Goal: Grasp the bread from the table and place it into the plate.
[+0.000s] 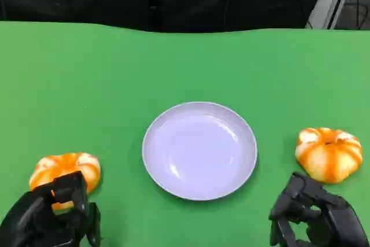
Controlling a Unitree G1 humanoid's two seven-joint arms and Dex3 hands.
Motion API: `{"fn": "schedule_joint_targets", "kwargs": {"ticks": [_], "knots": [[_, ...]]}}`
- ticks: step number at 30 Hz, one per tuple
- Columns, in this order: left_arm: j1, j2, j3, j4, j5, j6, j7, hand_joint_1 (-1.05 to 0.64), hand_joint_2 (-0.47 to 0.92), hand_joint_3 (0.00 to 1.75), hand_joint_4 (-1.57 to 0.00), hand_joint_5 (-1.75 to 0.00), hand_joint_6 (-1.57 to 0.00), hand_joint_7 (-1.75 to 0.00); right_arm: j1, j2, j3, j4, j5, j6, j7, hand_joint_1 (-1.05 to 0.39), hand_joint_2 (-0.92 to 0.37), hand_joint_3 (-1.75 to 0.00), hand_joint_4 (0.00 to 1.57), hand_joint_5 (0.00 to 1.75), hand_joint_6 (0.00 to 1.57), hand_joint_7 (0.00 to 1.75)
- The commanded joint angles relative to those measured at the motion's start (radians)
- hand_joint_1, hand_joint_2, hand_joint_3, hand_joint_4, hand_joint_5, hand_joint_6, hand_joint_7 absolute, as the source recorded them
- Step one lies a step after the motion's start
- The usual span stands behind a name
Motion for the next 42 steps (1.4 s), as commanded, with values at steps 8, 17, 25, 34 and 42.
{"fn": "schedule_joint_targets", "kwargs": {"ticks": [8,17,25,34,42], "knots": [[0.003,0.009,0.002,-0.010,0.021,-0.011,0.014,-0.06,0.57,1.22,-0.88,-1.75,-0.80,-1.66,0.001,-0.011,-0.005,0.000,0.006,-0.008,-0.005,-0.14,-0.62,-1.10,0.80,1.75,0.73,1.54],[0.001,0.005,0.004,-0.008,0.014,-0.015,0.006,-0.06,0.56,1.26,-0.88,-1.75,-0.79,-1.67,-0.003,-0.012,-0.007,0.006,0.008,-0.011,-0.002,-0.15,-0.61,-1.11,0.79,1.75,0.73,1.54],[0.009,-0.035,0.022,-0.009,0.077,-0.134,0.080,-0.05,0.55,1.18,-0.83,-1.66,-0.80,-1.50,-0.001,-0.012,-0.006,0.000,0.010,-0.006,-0.001,-0.15,-0.62,-1.11,0.79,1.75,0.73,1.54],[-0.010,0.088,0.034,0.086,0.590,-0.637,0.359,-0.43,0.84,0.46,-0.43,-0.53,-0.64,-0.43,-0.001,-0.012,-0.007,-0.007,0.008,0.009,-0.005,-0.15,-0.60,-1.11,0.80,1.75,0.73,1.54],[-0.034,0.201,0.026,0.091,1.069,-0.723,0.763,-0.79,0.92,0.31,-0.13,-0.01,-0.45,0.00,-0.008,-0.010,-0.007,-0.001,-0.002,0.015,-0.013,-0.13,-0.61,-1.12,0.81,1.75,0.74,1.54]]}}
